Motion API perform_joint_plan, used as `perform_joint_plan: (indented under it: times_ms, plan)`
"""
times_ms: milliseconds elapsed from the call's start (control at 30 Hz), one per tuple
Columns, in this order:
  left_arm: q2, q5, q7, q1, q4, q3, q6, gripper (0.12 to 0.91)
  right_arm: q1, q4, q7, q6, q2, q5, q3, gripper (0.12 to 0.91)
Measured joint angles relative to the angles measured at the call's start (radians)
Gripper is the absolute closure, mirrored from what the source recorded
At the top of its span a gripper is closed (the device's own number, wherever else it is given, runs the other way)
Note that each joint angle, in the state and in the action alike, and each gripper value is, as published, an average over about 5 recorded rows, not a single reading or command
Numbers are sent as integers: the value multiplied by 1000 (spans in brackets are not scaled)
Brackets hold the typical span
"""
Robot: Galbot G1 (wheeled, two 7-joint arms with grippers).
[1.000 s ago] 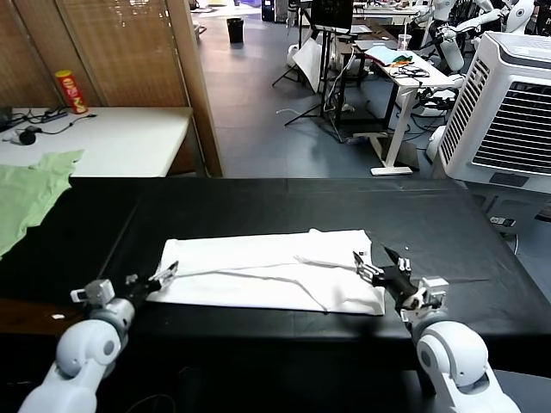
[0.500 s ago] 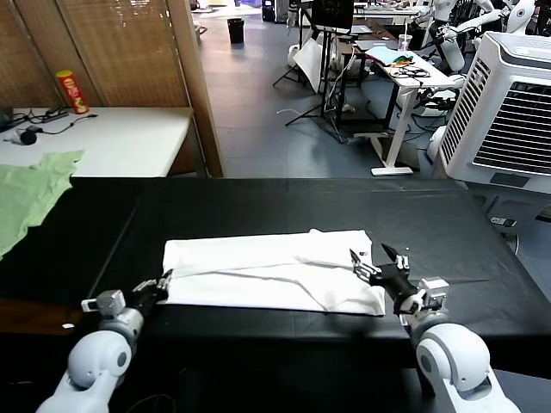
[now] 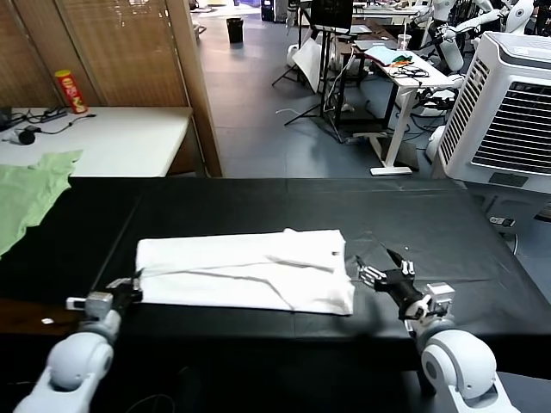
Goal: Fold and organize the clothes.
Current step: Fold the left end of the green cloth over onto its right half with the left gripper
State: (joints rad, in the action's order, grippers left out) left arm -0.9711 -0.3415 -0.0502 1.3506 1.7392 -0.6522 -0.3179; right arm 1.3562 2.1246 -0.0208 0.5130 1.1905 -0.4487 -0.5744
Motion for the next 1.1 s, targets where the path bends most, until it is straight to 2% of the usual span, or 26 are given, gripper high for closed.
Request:
perform_joint_plan:
  times_ms: [167,333,533,733,933,1100]
  plan:
    - [92,9,-2,24,-18,-58,24,884,14,3,0,-5,13,4,-13,227]
    - [99,11,-12,35,32,-54,-13,884,34,9,-1,-12,27,18,-23,227]
    - [10,-15,-50,14,171,31,-73,884,66,33,-1,-13,38,24,-49,227]
    - [-96,-105,-101,-35,289,188,-135,884,116,58,-1,-19,54,35,-92,227]
    - [-197,-195,-134,-92,325,354,-167,884,155,73,0,-22,71,46,-124,227]
    - [-280,-196,-143,-136,315,460,-168,884,173,80,1,-22,76,54,-135,227]
